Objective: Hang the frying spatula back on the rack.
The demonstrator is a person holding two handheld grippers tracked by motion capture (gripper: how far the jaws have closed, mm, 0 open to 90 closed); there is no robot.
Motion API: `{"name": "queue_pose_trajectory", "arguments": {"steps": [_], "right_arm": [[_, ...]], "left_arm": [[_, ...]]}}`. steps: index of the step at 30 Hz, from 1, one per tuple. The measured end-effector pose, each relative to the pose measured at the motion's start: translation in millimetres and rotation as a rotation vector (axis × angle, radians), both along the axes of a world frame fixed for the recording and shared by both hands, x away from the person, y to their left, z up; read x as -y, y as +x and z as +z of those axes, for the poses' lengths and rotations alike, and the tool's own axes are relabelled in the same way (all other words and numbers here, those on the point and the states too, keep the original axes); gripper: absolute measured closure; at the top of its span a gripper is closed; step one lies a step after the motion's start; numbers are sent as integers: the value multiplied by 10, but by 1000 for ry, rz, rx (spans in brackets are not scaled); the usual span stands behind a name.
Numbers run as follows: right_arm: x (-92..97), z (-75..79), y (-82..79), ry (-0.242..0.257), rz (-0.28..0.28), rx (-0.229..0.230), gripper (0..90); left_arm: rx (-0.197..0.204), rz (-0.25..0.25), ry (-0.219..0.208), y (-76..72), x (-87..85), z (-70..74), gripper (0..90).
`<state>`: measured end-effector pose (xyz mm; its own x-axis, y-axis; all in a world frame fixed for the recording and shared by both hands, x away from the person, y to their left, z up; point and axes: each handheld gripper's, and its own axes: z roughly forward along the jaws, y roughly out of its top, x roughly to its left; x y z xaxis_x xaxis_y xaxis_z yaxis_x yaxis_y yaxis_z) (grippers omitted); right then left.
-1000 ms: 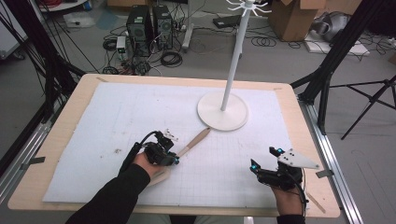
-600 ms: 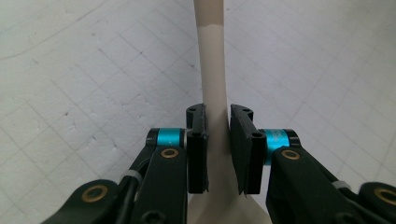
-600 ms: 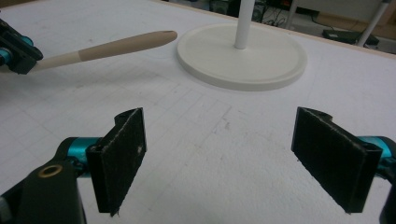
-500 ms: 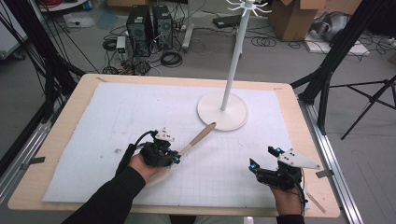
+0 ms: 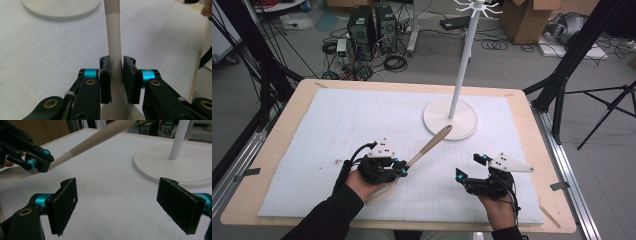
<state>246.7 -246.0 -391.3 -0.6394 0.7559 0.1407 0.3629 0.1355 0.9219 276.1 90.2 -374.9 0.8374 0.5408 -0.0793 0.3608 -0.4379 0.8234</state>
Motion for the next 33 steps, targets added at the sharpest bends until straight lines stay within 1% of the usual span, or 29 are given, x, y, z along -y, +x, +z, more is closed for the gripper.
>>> {"name": "queue_pose_trajectory", "arguments": {"steps": [1, 2, 4, 5, 6, 7, 9, 12, 13, 14, 15, 16, 17, 18, 19, 20, 21, 22, 23, 25, 27, 28, 30, 31, 33], "right_arm": [[-34, 0, 17, -2, 5, -6, 158], [-67, 3, 37, 2, 10, -12, 159], [-97, 10, 60, 9, 15, -14, 158], [-159, 39, 101, 36, 22, -18, 159], [-159, 39, 101, 36, 22, -18, 159], [-241, 90, 144, 65, 29, -13, 158], [-317, 125, 178, 76, 28, -10, 159], [-443, 139, 250, 94, 38, -32, 161], [-443, 139, 250, 94, 38, -32, 161], [-513, 138, 280, 104, 45, -52, 176], [-538, 139, 293, 105, 51, -51, 202], [-538, 139, 293, 105, 51, -51, 202], [-575, 143, 297, 117, 63, -52, 266], [-575, 143, 297, 117, 63, -52, 266], [-586, 151, 298, 130, 64, -57, 331], [-585, 155, 297, 144, 68, -61, 362], [-585, 155, 297, 144, 68, -61, 362], [-570, 164, 297, 164, 76, -63, 404], [-566, 169, 294, 173, 79, -68, 414], [-557, 180, 290, 189, 85, -75, 431], [-550, 185, 285, 198, 87, -76, 439], [-534, 202, 279, 213, 89, -69, 455], [-530, 211, 273, 221, 91, -66, 461], [-525, 240, 261, 230, 93, -52, 479], [-526, 253, 254, 232, 94, -52, 489]], "left_arm": [[0, 0, 0, 0, 0, 0, 767], [6, -4, -19, -24, 18, 16, 767], [8, -11, -19, -34, 31, 21, 767], [12, -15, -15, -48, 48, 25, 767], [18, -21, -10, -59, 66, 28, 767], [21, -25, -15, -76, 92, 26, 767], [29, -34, -14, -99, 120, 31, 767], [39, -46, -25, -137, 163, 41, 767], [40, -52, -22, -149, 173, 47, 767], [44, -57, -21, -161, 183, 51, 766], [48, -59, -24, -174, 195, 54, 766], [49, -65, -23, -185, 203, 58, 767], [49, -66, -21, -196, 208, 62, 766], [51, -67, -23, -203, 214, 66, 766], [52, -66, -23, -211, 218, 69, 766], [57, -68, -19, -215, 216, 73, 766], [60, -63, -22, -223, 220, 77, 766], [64, -63, -19, -229, 218, 82, 766], [73, -62, -17, -243, 217, 93, 766], [79, -60, -19, -250, 219, 98, 766], [90, -60, -17, -269, 222, 112, 766], [92, -59, -22, -278, 222, 121, 766], [98, -61, -25, -290, 220, 139, 765], [102, -60, -29, -296, 220, 148, 765], [102, -62, -29, -304, 216, 159, 765]]}}
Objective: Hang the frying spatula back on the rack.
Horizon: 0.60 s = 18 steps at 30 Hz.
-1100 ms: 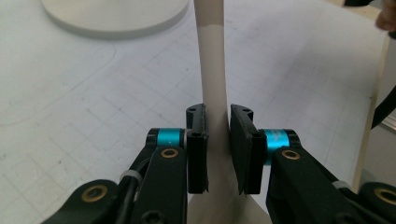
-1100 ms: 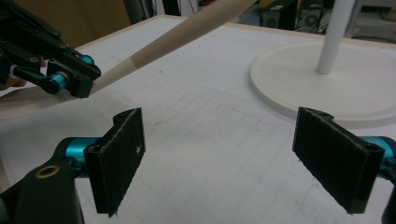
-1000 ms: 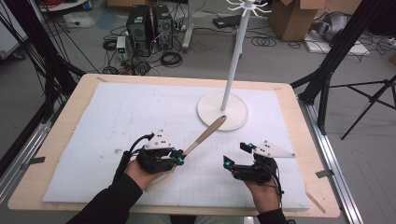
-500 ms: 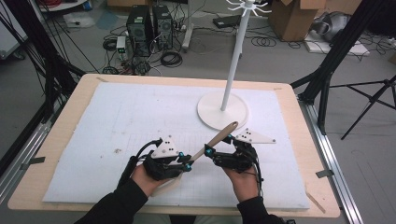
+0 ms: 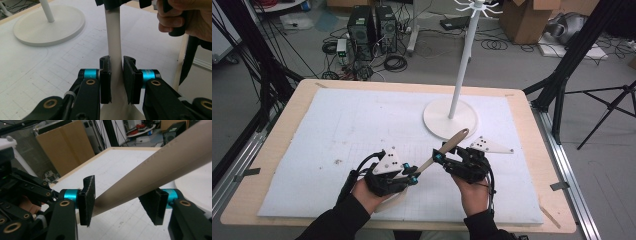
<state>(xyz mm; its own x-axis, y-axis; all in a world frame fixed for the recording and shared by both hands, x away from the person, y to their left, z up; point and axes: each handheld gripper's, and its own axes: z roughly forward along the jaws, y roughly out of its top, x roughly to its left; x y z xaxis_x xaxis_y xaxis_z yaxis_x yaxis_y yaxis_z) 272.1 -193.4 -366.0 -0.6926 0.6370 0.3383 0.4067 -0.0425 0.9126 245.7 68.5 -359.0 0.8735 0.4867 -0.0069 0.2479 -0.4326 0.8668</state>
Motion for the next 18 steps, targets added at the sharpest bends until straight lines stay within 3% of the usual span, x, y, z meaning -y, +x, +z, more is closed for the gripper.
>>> {"name": "queue_pose_trajectory", "arguments": {"steps": [10, 18], "right_arm": [[-40, 140, -43, 21, 24, 36, 557], [-74, 286, -67, 35, 75, 51, 606]], "left_arm": [[18, -1, -17, -39, -46, 46, 765], [19, -8, -39, -60, -79, 82, 763]]}}
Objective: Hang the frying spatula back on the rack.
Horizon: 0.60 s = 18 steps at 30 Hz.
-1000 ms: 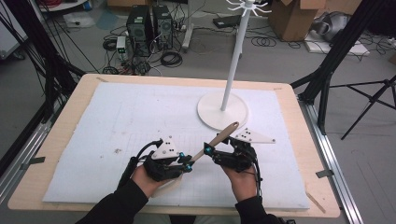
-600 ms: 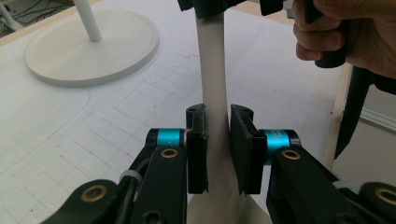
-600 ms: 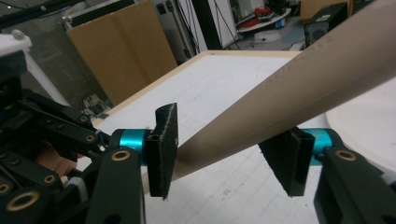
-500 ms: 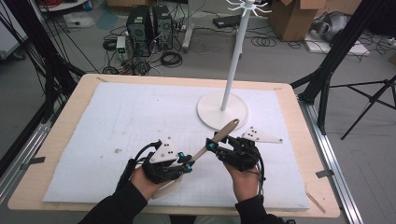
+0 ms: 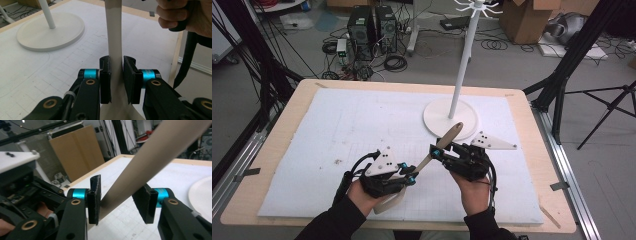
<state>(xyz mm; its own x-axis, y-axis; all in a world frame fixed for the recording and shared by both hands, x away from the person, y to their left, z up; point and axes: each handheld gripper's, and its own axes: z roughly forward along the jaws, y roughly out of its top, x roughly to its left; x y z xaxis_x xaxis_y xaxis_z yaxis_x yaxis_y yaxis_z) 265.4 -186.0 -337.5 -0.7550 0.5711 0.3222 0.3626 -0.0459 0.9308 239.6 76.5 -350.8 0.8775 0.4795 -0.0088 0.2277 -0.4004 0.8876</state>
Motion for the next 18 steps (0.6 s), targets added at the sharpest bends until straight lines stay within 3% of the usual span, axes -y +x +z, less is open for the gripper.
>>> {"name": "queue_pose_trajectory", "arguments": {"steps": [6, 13, 18], "right_arm": [[-34, 81, -22, 4, 34, 23, 641], [-114, 241, -88, -22, 76, 67, 671], [-194, 336, -142, -58, 132, 112, 697]], "left_arm": [[0, -12, -15, 1, -14, 11, 763], [6, -31, -46, -20, -45, 38, 761], [-13, -56, -67, -8, -66, 40, 758]]}}
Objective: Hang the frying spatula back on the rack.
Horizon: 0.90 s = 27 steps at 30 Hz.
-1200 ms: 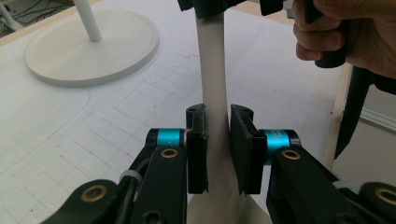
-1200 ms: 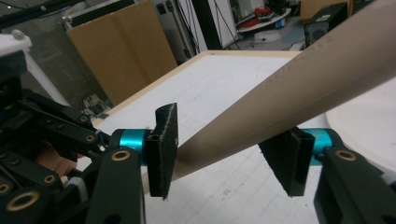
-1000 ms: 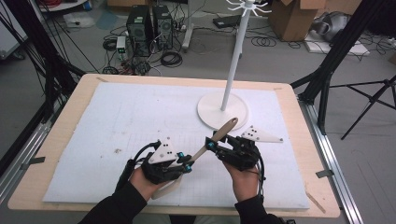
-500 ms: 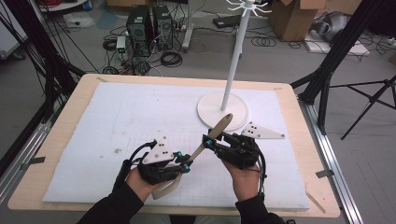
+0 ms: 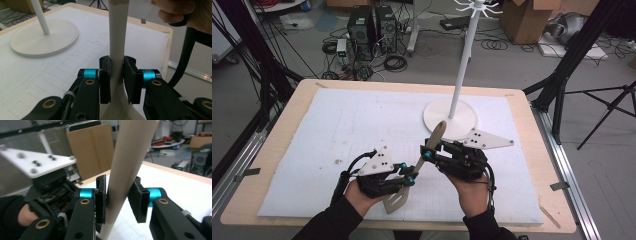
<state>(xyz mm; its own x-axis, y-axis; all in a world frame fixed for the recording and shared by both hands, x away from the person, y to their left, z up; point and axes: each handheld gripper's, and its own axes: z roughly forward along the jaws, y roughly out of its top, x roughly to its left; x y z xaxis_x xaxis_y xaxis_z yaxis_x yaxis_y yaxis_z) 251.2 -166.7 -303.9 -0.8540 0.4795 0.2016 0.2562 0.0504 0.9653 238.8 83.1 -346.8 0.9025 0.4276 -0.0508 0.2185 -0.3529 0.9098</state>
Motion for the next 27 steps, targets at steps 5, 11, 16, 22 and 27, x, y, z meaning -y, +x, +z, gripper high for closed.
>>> {"name": "queue_pose_trajectory", "arguments": {"steps": [5, 11, 16, 22, 27], "right_arm": [[-88, 97, -75, -47, 57, 45, 713], [-122, 177, -119, -73, 102, 80, 716], [-124, 197, -131, -95, 137, 98, 718], [-116, 202, -138, -83, 207, 102, 719], [-110, 197, -132, -53, 287, 101, 719]], "left_arm": [[-10, -44, -38, -3, -26, -2, 756], [-13, -140, -122, 19, -57, -21, 684], [9, -178, -189, 33, -54, -20, 576], [13, -231, -227, 80, -36, -44, 543], [2, -282, -250, 95, 24, -62, 544]]}}
